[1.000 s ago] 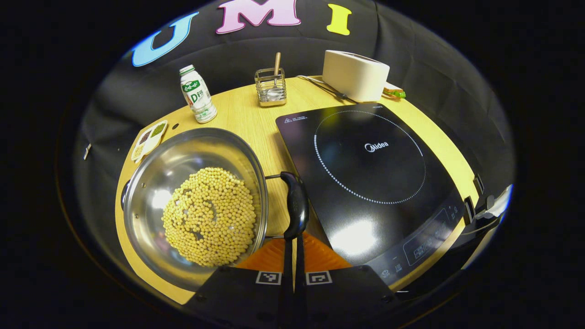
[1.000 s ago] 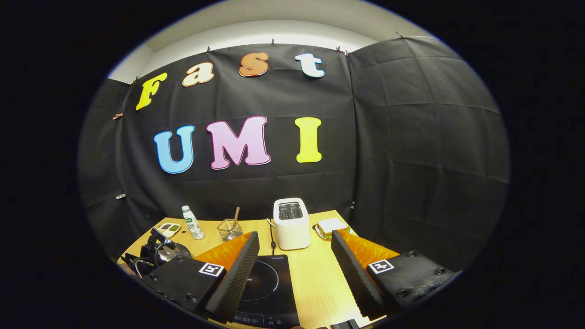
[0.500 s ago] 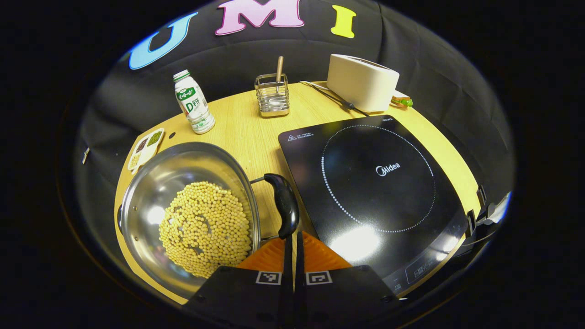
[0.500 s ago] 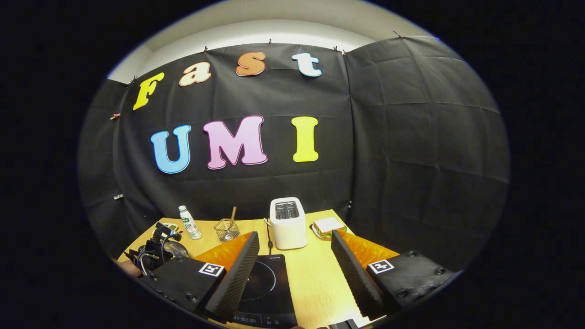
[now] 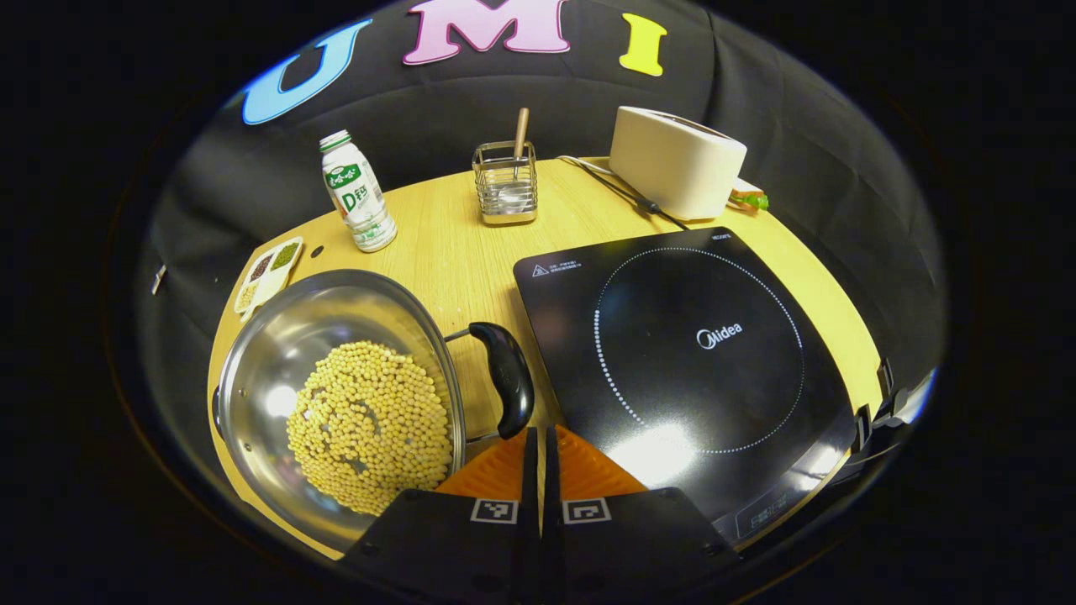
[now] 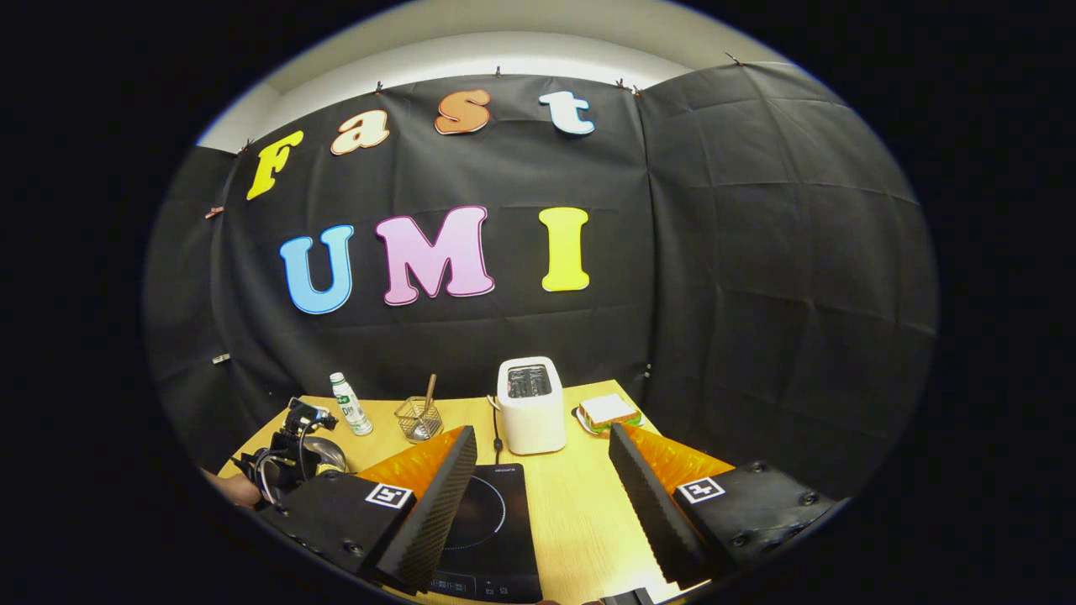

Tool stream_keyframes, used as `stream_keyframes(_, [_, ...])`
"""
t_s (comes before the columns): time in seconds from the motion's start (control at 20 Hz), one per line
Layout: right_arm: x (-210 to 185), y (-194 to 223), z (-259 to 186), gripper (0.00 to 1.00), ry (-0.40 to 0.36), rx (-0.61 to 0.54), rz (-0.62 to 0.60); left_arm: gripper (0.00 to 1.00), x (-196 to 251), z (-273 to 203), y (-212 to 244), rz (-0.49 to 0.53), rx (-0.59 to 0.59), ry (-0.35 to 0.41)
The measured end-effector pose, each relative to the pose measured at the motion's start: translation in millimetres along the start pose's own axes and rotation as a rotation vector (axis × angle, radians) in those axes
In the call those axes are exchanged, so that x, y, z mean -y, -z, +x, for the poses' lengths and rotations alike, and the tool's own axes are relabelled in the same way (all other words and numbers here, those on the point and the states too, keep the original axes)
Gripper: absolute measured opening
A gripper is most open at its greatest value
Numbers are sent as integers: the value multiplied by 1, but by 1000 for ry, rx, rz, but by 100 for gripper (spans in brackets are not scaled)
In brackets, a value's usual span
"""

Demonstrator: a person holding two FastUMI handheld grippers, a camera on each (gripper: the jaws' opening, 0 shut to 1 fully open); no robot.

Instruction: First push the handle of the pot to place it horizontally, then grasp the pot with both hands and set it on the induction cooktop.

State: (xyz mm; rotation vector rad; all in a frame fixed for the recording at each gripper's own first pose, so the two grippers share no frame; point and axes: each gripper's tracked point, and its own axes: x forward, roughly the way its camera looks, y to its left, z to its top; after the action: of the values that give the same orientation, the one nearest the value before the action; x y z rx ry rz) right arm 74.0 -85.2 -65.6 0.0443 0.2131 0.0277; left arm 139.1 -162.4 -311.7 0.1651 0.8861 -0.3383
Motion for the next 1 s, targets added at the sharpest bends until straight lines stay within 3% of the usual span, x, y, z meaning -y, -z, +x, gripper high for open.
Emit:
stream_keyframes(0.35, [-16,14,26,98,-131,-49,27,5,5,-46,-29,-119,161,-61])
stream_keyframes(0.6, [-17,41,48,98,-206,-125,67,8,-20,-99,-52,-285,336,-213])
stream_keyframes(0.7, [-21,57,55,98,-233,-156,45,19,-32,-125,-52,-388,403,-282])
stream_keyframes(0.8, [-29,70,61,99,-260,-197,32,37,-45,-148,-48,-458,450,-324])
stream_keyframes(1.0, [-59,74,65,99,-303,-223,45,77,-75,-179,-36,-483,477,-355])
